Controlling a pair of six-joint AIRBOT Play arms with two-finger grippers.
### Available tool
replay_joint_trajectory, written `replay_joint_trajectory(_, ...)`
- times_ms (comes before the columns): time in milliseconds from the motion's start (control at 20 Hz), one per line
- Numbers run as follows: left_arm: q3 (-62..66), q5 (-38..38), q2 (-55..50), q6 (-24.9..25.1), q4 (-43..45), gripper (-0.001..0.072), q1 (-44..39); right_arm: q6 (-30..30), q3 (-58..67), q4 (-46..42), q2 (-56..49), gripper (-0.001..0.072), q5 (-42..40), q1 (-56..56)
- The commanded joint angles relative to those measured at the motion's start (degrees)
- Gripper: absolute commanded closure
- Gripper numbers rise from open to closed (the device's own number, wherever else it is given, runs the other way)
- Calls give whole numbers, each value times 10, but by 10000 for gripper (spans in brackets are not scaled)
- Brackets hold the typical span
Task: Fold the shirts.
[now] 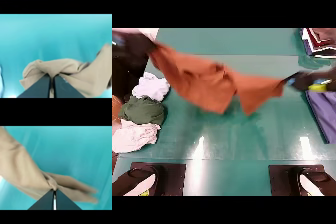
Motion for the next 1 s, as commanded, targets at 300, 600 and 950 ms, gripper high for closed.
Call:
replay_joint_trajectory(300, 167, -21, 101, -1, 3, 677, 0, -2, 219, -9, 54, 699, 103, -157)
replay_joint_trajectory(600, -33, -41, 100, -1, -10, 676, 0, -2, 226, -5, -23, 699, 185, -157)
replay_joint_trajectory(950, -294, -12, 99, 0, -25, 677, 0, -6, 98, -10, -67, 699, 115, -136)
